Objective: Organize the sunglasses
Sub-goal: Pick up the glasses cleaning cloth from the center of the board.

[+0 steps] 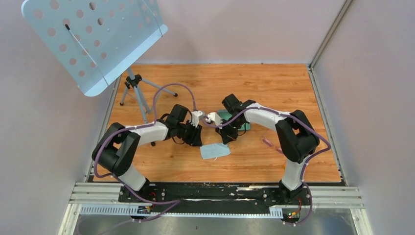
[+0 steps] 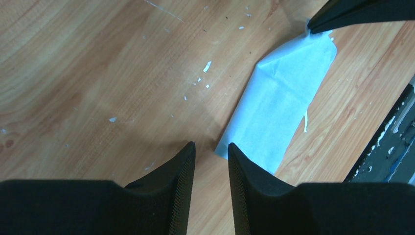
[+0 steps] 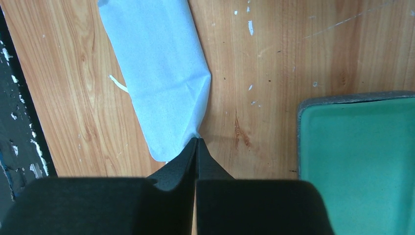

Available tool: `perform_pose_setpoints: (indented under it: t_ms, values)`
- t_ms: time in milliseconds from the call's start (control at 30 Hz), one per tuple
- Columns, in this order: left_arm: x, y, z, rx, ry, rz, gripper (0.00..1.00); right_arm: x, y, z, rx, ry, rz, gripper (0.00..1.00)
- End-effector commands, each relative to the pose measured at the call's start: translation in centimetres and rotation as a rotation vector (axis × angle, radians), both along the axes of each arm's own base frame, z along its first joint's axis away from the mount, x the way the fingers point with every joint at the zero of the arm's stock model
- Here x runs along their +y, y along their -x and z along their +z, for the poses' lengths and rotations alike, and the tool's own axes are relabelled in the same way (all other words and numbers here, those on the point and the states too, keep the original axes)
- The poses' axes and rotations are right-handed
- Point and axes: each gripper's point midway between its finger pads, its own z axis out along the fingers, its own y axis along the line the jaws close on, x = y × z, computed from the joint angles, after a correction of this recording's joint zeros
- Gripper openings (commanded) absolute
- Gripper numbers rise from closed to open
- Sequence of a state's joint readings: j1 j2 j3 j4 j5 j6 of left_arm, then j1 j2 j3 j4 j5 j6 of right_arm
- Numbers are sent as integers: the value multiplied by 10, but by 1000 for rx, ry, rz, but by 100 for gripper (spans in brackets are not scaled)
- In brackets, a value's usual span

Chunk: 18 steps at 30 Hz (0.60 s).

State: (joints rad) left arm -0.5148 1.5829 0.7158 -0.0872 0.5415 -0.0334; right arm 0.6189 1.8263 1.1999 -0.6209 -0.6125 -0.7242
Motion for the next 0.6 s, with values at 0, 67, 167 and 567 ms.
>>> perform_pose_setpoints:
  t_ms: [0, 67, 167, 567]
  values:
    - [-5, -6, 0, -9, -9, -13, 33, -2, 5, -4, 44, -6, -2, 0]
    - [-7, -5, 1, -3, -1, -25, 30, -2, 6, -6, 49, -3, -4, 0]
    - [-7, -4, 0, 3, 1, -32, 27, -2, 5, -7, 52, 1, -6, 0]
    - [-9, -2, 0, 29, 6, -41, 31, -4, 2, -7, 42, 19, -21, 0]
